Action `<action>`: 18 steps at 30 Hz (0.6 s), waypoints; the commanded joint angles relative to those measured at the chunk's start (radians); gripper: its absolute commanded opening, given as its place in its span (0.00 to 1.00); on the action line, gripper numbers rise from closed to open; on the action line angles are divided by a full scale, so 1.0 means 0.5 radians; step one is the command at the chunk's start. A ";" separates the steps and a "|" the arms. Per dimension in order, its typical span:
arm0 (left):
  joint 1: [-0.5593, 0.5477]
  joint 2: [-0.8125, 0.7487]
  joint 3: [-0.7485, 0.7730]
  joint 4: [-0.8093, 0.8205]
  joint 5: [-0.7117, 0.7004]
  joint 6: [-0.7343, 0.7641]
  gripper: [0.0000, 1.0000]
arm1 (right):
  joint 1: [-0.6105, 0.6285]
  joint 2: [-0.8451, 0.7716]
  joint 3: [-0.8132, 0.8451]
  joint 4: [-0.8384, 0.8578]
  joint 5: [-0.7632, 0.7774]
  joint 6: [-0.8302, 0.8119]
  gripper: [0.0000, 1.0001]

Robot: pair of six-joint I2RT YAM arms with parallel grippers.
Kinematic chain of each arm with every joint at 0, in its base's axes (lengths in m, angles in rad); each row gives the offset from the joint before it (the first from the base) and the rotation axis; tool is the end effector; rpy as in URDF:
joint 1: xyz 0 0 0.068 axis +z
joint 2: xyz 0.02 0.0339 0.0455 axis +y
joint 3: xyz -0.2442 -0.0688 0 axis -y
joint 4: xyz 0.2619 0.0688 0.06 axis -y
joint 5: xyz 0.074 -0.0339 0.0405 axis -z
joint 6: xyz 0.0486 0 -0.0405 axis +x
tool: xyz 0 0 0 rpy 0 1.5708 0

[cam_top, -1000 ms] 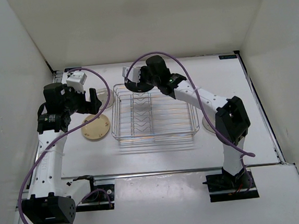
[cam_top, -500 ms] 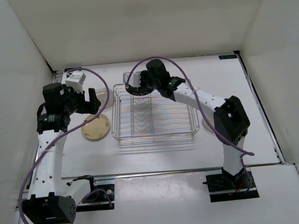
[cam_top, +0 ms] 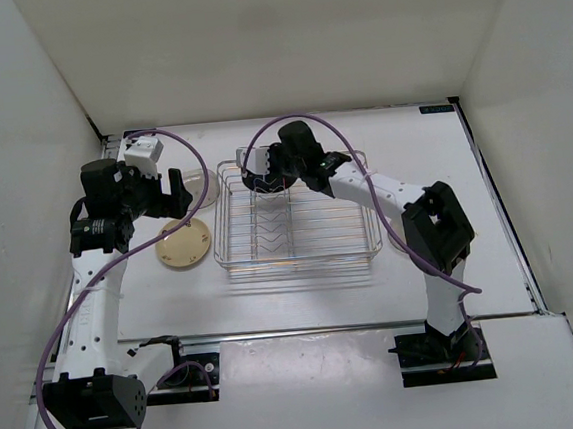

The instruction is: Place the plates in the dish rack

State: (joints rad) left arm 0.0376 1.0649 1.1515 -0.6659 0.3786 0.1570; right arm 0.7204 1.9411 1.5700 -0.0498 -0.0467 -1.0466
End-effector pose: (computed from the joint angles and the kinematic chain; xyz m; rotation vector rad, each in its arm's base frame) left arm 0.2576 -0.0083 0.3443 0.3436 2.0899 -0.2910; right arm 0.3638 0.3224 0.2520 -1.5610 1.2422 -0.1639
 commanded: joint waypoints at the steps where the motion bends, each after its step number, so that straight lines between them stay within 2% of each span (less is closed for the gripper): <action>1: 0.014 -0.056 -0.011 0.013 0.040 0.011 1.00 | 0.007 0.011 0.005 0.130 -0.060 0.044 0.00; 18: 0.032 -0.056 -0.030 0.013 0.040 0.011 1.00 | 0.007 0.146 0.192 -0.017 -0.201 0.188 0.00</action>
State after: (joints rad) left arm 0.0494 1.0649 1.1412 -0.6655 0.3786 0.1570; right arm 0.7177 2.0029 1.6051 -0.0586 -0.0875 -0.9951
